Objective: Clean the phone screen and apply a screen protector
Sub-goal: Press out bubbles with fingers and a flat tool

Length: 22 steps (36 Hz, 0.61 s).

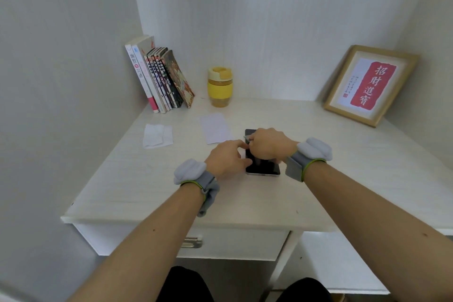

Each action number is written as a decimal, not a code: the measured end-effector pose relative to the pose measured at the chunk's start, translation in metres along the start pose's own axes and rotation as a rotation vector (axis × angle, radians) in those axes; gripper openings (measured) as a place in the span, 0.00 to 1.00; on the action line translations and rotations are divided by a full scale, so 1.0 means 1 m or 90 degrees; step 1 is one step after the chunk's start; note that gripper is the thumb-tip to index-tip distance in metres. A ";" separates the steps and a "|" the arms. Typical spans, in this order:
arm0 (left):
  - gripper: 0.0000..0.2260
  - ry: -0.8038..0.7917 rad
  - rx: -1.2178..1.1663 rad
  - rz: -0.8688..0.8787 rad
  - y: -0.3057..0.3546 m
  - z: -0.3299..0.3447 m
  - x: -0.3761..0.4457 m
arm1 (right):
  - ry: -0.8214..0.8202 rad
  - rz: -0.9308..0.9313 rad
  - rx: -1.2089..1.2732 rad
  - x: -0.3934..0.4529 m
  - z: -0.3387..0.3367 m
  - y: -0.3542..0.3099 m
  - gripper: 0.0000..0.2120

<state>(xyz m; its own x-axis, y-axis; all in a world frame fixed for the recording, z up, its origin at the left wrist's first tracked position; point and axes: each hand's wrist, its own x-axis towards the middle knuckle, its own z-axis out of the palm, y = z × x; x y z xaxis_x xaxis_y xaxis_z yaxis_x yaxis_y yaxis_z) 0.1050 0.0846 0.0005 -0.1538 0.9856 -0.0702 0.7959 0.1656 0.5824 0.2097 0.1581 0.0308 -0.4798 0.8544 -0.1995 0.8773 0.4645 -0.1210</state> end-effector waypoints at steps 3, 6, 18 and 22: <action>0.21 0.001 0.007 -0.004 0.001 0.001 -0.001 | 0.007 0.002 -0.002 0.001 -0.002 -0.002 0.15; 0.21 0.003 0.004 -0.007 0.001 0.001 -0.001 | 0.016 0.005 -0.011 0.002 -0.004 -0.005 0.17; 0.21 -0.016 0.005 -0.010 0.003 -0.002 -0.001 | 0.022 0.036 0.028 0.003 -0.001 0.005 0.15; 0.21 -0.019 0.007 -0.014 0.004 -0.002 -0.001 | 0.020 0.024 0.019 0.004 0.000 0.003 0.14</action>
<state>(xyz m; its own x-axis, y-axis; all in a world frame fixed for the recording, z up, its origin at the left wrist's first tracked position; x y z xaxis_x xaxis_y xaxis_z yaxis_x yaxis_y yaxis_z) 0.1070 0.0838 0.0043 -0.1530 0.9824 -0.1070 0.7987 0.1867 0.5721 0.2108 0.1633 0.0294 -0.4448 0.8787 -0.1732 0.8941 0.4243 -0.1435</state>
